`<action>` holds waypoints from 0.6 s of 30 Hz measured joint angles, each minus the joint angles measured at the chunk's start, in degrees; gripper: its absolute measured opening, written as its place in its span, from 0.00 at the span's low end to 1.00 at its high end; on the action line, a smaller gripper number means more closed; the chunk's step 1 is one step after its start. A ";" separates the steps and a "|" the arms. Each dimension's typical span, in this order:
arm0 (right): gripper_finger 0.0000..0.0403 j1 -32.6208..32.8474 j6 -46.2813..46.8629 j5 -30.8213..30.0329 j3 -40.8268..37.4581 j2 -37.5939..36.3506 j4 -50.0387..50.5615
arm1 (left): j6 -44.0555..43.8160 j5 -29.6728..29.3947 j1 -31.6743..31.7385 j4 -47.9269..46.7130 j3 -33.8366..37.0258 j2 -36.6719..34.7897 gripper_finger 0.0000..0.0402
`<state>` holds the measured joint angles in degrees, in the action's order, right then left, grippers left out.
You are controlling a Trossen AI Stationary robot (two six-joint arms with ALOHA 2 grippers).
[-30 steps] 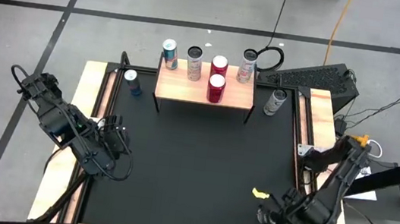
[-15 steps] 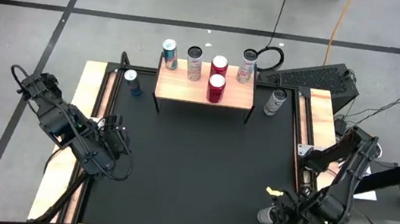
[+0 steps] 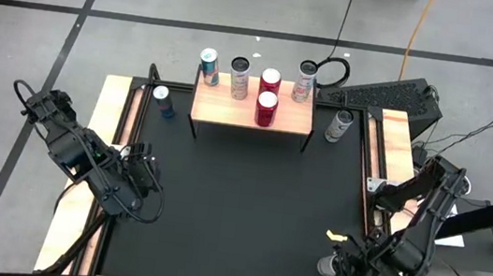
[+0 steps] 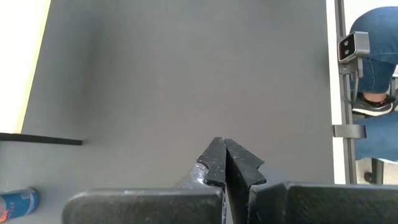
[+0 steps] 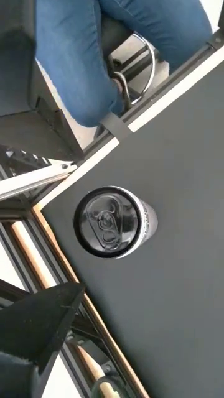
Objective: Place canned beverage on shelf
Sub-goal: Put the white pink soda can on the shelf aligned with the other white pink soda can
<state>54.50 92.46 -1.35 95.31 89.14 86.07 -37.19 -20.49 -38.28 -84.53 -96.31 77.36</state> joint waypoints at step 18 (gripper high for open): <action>0.78 -0.13 2.59 0.16 -1.16 3.81 0.03 | 0.09 -0.79 0.00 0.00 0.00 0.00 0.00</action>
<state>54.37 95.05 -1.19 94.15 92.96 86.11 -37.10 -21.28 -38.28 -84.53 -96.31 77.36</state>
